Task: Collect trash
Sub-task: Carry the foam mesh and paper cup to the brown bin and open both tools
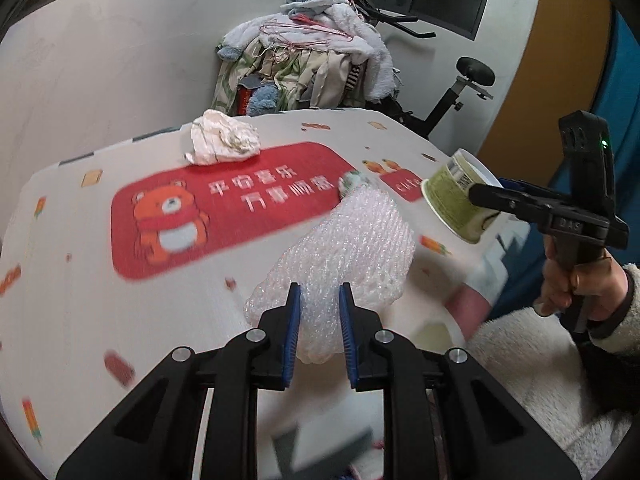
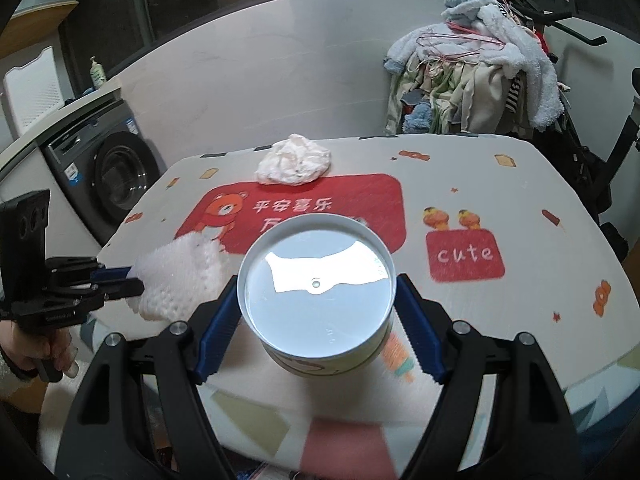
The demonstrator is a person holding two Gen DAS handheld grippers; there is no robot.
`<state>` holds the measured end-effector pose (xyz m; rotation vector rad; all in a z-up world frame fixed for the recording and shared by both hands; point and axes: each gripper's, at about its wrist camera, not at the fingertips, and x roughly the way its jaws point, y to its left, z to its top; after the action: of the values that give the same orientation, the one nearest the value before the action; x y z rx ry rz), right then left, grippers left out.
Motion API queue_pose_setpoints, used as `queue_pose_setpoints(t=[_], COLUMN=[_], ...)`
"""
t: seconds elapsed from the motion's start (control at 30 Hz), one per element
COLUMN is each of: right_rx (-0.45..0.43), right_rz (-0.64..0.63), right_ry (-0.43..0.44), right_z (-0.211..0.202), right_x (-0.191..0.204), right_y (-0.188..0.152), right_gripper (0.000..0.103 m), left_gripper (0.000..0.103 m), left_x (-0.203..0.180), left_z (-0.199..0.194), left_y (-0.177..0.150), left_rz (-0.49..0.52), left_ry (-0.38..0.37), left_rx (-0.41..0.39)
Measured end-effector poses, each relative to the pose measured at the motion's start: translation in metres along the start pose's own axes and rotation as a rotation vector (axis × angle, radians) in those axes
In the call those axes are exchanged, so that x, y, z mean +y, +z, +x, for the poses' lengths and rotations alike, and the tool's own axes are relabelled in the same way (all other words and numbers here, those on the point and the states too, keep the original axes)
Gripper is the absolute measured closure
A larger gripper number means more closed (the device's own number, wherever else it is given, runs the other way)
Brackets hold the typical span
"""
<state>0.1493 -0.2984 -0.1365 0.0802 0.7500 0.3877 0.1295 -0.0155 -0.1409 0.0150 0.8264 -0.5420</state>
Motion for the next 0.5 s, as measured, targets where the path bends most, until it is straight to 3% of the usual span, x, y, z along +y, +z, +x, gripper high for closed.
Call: queue_pose_setpoints(t=[0.27,0.5], right_rx=[-0.007,-0.010], right_rz=[-0.016,-0.035], right_ry=[0.021,0.037], right_z=[-0.030,-0.047], right_x=[0.025,0.041], right_y=[-0.025,-0.046], right_gripper=[0.028,0.028], left_gripper=[0.084,0.084], left_x=[-0.027,-0.054], left_z=[-0.033,-0.044], left_y=[-0.050,-0.094], left_rz=[-0.049,-0.050], left_ry=[-0.056,-0.104], left_rx=[0.011,0.068])
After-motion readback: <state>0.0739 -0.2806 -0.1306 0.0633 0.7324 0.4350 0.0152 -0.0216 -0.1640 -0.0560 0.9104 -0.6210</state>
